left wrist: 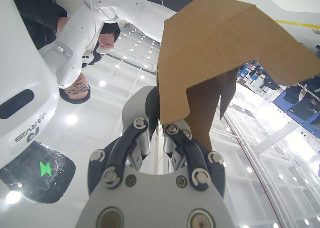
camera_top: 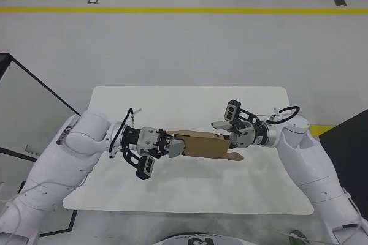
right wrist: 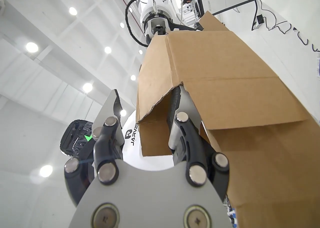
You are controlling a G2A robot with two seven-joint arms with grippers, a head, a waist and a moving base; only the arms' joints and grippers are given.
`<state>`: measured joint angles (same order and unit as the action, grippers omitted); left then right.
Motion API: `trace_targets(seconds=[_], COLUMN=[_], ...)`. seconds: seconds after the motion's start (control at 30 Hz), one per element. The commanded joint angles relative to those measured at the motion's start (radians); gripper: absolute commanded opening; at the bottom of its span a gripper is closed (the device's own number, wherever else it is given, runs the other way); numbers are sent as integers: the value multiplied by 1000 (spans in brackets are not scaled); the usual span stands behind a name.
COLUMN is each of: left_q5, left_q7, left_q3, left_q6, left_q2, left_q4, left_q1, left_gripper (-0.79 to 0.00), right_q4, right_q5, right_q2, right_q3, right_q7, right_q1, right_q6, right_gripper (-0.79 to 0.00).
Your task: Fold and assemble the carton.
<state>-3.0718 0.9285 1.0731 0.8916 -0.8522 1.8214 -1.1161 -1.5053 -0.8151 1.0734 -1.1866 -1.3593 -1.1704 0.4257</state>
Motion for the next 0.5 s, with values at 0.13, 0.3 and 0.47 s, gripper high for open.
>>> trace_targets(seconds=[0.13, 0.3, 0.47], left_q5=[0, 0, 0], left_q7=[7, 20, 23], left_q3=[-15, -30, -43], left_q6=[-6, -20, -23], left_q2=[6, 13, 19], left_q4=[0, 0, 3], left_q1=[6, 12, 18], left_gripper=[-785, -785, -785], right_q4=[11, 10, 3], right_q5=[-16, -11, 14], right_q2=[1, -1, -4], right_q3=[14, 17, 19], right_q7=[0, 18, 43], right_q1=[10, 14, 15], right_q6=[-4, -22, -38], right_gripper=[-428, -489, -548])
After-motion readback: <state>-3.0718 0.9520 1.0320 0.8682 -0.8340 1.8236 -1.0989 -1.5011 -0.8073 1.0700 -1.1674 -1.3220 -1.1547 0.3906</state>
